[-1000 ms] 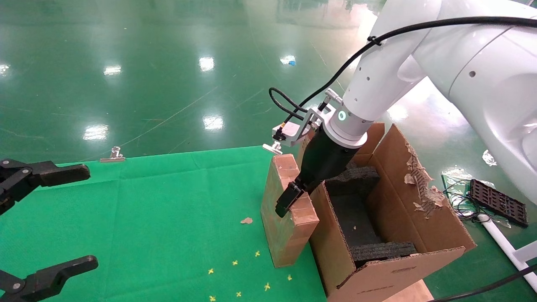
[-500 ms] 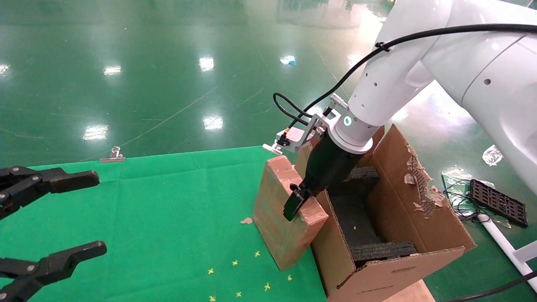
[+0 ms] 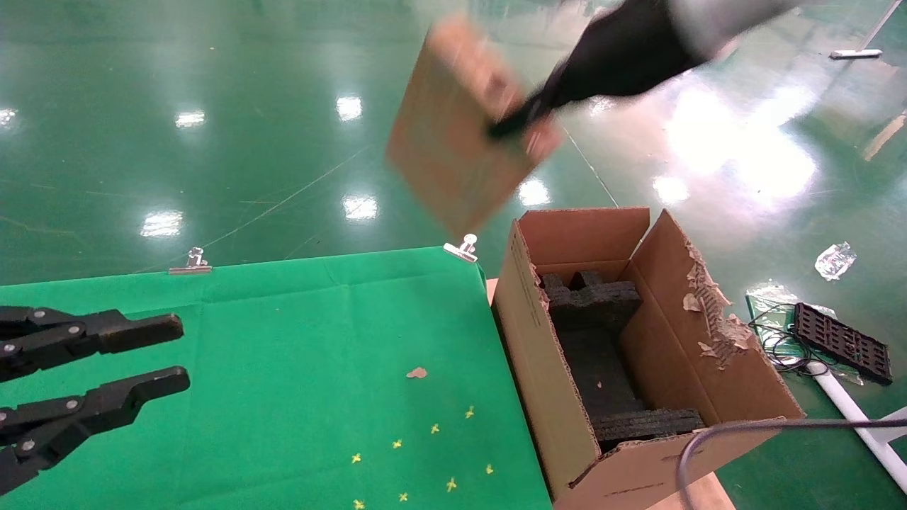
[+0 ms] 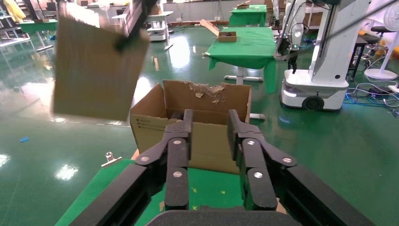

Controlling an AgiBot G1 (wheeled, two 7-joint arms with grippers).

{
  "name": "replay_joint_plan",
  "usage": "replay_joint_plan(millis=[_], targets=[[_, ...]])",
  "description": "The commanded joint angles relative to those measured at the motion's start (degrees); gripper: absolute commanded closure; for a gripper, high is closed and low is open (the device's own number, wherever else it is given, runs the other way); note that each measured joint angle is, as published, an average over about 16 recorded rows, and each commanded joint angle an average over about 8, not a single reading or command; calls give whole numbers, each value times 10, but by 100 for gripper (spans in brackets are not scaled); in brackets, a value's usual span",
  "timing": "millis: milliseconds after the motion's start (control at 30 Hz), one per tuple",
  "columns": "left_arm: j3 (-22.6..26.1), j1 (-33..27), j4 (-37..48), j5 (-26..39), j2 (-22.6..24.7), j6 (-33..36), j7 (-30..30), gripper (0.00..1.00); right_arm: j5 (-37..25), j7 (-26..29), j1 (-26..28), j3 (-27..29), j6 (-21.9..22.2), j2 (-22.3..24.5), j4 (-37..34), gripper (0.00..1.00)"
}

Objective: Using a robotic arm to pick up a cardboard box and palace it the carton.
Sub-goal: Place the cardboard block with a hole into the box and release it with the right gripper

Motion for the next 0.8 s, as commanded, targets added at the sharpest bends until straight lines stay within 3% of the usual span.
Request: replay_joint_plan(millis=[33,300,567,800], targets=[[0,0,0,0,0,0,0,100,1,-17,29,13,12,24,4,100],[0,0,0,0,0,0,0,98,-51,1,70,-4,-5,88,-18,100],[0,0,0,0,0,0,0,3,-84,54,41,-33,-26,145,-25,100],[1,0,0,0,0,0,0,0,-87,108,-22,-47,5,184,-20,100]])
